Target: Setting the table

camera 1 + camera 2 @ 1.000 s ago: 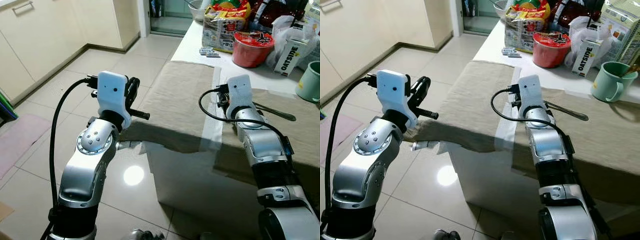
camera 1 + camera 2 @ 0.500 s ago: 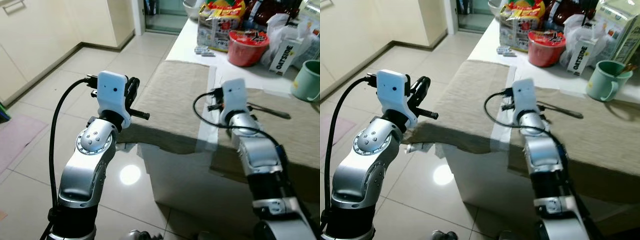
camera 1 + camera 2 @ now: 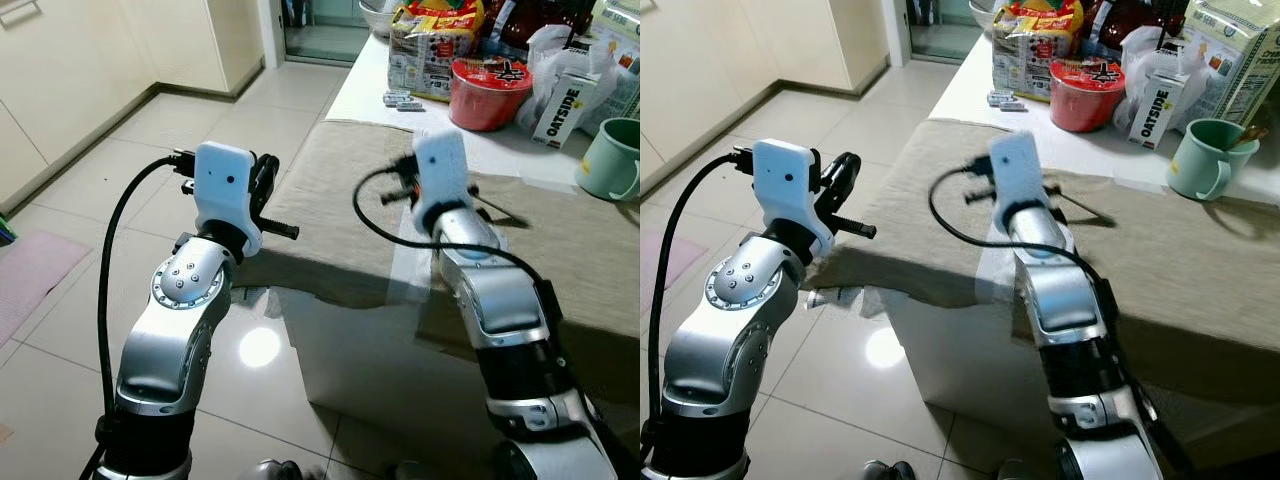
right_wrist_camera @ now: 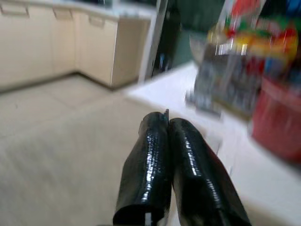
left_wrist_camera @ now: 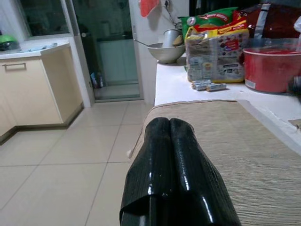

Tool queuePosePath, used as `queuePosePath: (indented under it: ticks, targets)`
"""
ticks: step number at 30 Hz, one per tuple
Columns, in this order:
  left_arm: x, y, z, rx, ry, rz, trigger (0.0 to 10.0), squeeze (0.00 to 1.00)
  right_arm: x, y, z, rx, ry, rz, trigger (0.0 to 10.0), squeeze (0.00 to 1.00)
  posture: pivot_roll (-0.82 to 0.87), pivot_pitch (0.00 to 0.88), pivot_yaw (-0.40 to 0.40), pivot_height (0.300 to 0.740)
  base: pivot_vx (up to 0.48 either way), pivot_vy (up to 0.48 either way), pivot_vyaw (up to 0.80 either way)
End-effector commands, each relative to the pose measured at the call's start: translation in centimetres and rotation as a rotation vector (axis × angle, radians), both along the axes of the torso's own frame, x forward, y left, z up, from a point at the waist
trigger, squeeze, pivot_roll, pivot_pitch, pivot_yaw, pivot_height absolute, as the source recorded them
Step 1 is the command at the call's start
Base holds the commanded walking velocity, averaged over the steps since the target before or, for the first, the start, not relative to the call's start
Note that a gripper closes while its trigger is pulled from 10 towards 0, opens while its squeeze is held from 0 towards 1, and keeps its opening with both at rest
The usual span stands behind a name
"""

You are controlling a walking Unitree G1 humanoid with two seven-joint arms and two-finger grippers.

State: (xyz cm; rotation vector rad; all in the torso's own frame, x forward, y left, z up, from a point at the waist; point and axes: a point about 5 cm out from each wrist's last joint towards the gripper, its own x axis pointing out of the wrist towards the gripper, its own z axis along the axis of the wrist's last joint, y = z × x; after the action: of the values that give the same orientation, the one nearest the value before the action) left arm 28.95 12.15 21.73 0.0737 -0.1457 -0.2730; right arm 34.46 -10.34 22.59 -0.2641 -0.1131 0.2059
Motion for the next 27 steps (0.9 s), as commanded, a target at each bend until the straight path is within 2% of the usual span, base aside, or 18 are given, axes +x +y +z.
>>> queuePosePath:
  ticks: [1,8,12,20,23,26,27]
  targets:
    - [0.0,0.1,0.7,0.007,-0.028,0.013,10.0,0.00,0.1,-0.4,1.4,-0.015,-0.068,-0.010,0.0,0.09,-0.17,0.077,0.091,0.740,0.000,0.000,0.00]
    - [0.0,0.1,0.6,0.008,-0.025,0.014,10.0,0.00,0.7,-1.2,2.4,0.019,-0.083,-0.040,0.0,0.13,-0.17,0.080,0.094,0.740,0.000,0.000,0.00]
    - [0.0,-0.1,0.2,0.042,-0.031,0.008,10.0,0.00,0.9,-1.3,3.8,0.105,-0.089,-0.027,0.0,0.17,-0.18,0.082,0.096,0.740,0.000,0.000,0.00]
    - [0.1,-0.3,-0.5,0.072,-0.036,-0.001,10.0,0.00,1.6,-2.2,6.1,0.199,-0.126,-0.030,0.0,0.18,-0.18,0.080,0.094,0.740,0.000,0.000,0.00]
    - [0.2,-0.4,-0.5,0.079,-0.041,-0.007,10.0,0.00,1.9,-2.6,6.4,0.236,-0.123,-0.031,0.0,0.17,-0.18,0.076,0.093,0.740,0.000,0.000,0.00]
    - [0.3,-0.4,-0.5,0.086,-0.046,-0.005,10.0,0.00,2.3,-3.0,6.5,0.350,-0.096,-0.023,0.0,0.16,-0.18,0.074,0.091,0.740,0.000,0.000,0.00]
    - [0.3,-0.4,-0.5,0.086,-0.046,-0.005,10.0,0.00,2.3,-3.0,6.5,0.350,-0.096,-0.023,0.0,0.16,-0.18,0.074,0.091,0.740,0.000,0.000,0.00]
